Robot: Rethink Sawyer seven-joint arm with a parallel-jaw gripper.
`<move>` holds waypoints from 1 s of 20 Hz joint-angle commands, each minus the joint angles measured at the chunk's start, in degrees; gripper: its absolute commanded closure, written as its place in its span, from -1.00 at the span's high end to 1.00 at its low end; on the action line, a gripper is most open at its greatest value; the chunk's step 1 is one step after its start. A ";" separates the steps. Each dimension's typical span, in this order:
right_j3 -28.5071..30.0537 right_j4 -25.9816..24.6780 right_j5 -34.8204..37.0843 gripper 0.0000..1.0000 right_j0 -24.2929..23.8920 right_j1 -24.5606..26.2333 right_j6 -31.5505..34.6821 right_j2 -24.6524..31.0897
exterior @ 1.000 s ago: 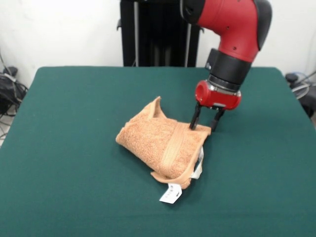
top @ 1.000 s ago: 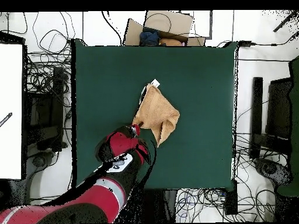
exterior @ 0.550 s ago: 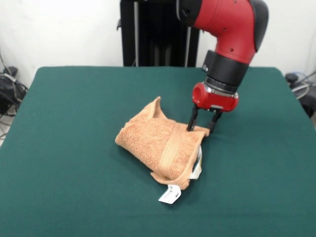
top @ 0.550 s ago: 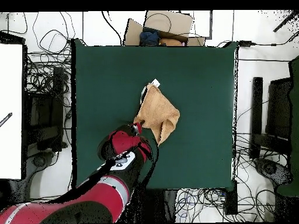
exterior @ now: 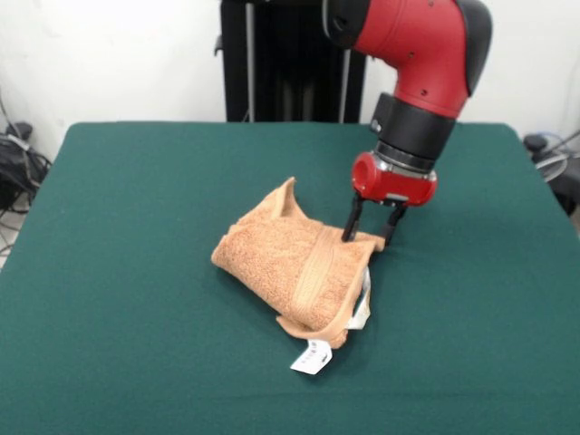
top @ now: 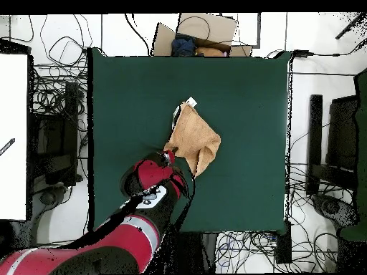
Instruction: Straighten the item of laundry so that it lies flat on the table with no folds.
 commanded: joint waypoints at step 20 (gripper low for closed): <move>-6.57 0.08 -5.90 -1.00 -4.13 6.63 9.19 2.98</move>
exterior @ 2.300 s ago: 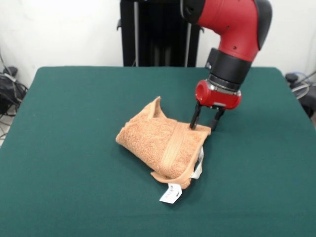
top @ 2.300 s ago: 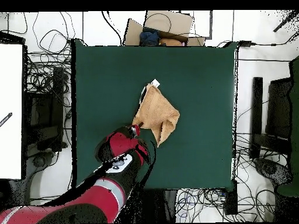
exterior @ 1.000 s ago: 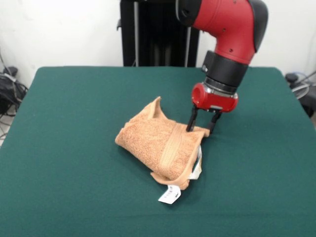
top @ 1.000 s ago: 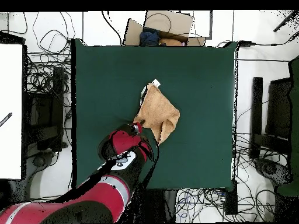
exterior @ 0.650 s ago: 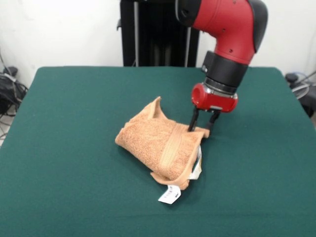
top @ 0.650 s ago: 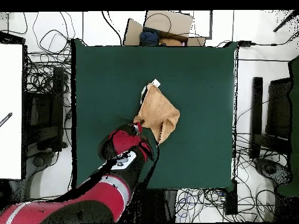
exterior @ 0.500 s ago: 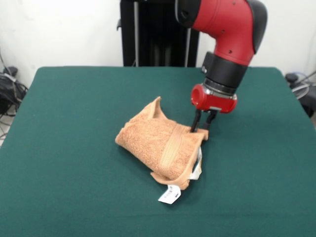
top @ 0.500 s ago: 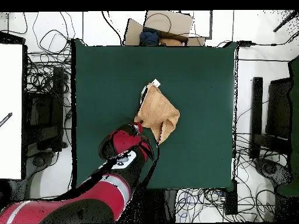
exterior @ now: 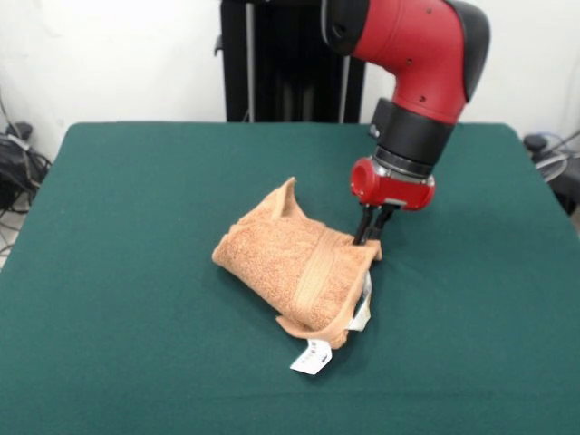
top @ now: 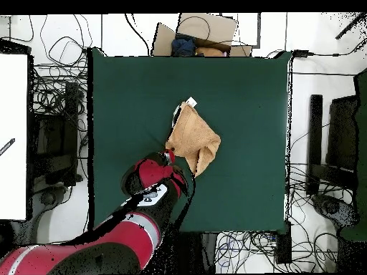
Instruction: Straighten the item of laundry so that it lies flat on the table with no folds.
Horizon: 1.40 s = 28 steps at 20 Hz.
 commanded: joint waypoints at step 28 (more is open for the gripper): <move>-1.70 -3.30 -3.38 -1.00 -5.49 -2.13 9.26 7.49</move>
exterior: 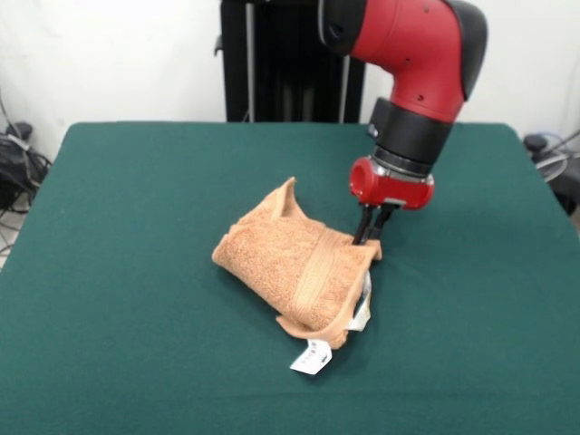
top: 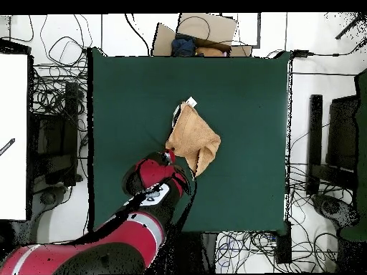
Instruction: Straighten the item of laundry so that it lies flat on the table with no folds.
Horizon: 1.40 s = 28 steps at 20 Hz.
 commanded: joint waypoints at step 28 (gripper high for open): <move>9.93 -1.02 15.85 -1.00 -5.83 -22.30 8.90 8.81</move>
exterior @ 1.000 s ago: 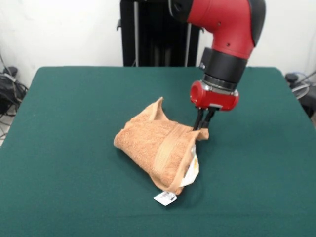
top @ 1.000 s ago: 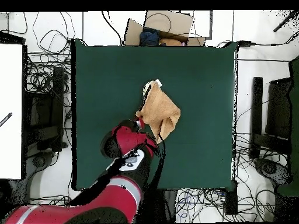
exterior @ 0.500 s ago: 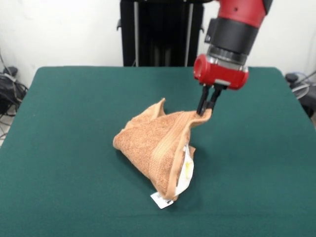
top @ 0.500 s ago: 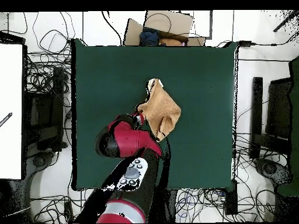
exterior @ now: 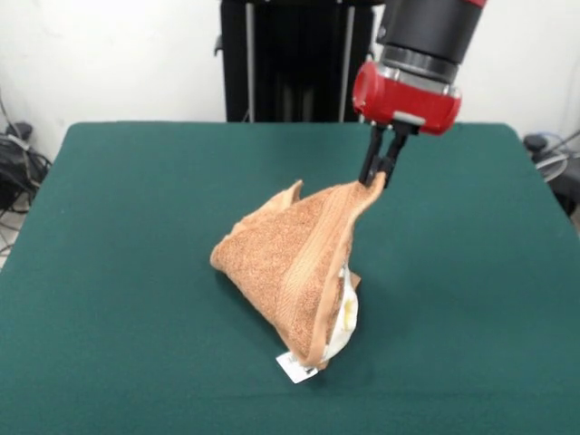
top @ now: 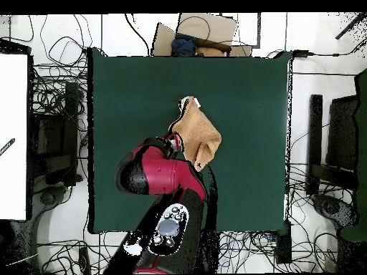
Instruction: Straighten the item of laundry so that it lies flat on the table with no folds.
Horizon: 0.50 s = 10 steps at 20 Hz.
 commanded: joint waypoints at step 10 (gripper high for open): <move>8.83 2.54 10.95 -1.00 4.04 -6.48 11.50 3.00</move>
